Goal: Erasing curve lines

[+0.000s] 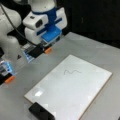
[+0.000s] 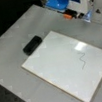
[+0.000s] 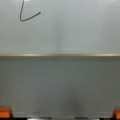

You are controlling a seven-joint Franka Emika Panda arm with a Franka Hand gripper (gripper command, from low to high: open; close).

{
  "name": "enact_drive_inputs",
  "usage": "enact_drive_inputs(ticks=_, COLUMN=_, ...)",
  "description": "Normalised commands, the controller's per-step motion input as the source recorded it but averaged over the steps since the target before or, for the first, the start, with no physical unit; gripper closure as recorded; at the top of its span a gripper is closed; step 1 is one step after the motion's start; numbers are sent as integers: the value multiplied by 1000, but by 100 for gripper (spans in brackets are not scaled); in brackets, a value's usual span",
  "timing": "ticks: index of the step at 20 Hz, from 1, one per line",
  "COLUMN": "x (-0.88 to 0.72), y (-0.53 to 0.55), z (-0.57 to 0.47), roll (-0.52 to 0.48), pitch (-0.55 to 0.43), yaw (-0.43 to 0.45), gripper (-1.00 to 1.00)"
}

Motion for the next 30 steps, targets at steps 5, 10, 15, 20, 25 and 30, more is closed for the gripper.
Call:
enact_drive_inputs(ticks=5, x=31, y=-43, z=16, roll=-6, pitch=74, yaw=101, gripper=-100)
enact_drive_inputs(ticks=10, x=89, y=-194, z=-14, roll=-33, pitch=71, yaw=95, gripper=-100)
enact_drive_inputs(ticks=15, x=145, y=-295, z=-32, roll=-80, pitch=59, yaw=86, gripper=-100)
enact_drive_inputs(ticks=20, x=204, y=-388, z=10, roll=-66, pitch=54, yaw=140, gripper=-100)
enact_drive_inputs(ticks=25, x=267, y=-500, z=36, roll=-83, pitch=94, yaw=161, gripper=-100)
enact_drive_inputs(ticks=30, x=313, y=-558, z=61, roll=-62, pitch=143, yaw=174, gripper=-100)
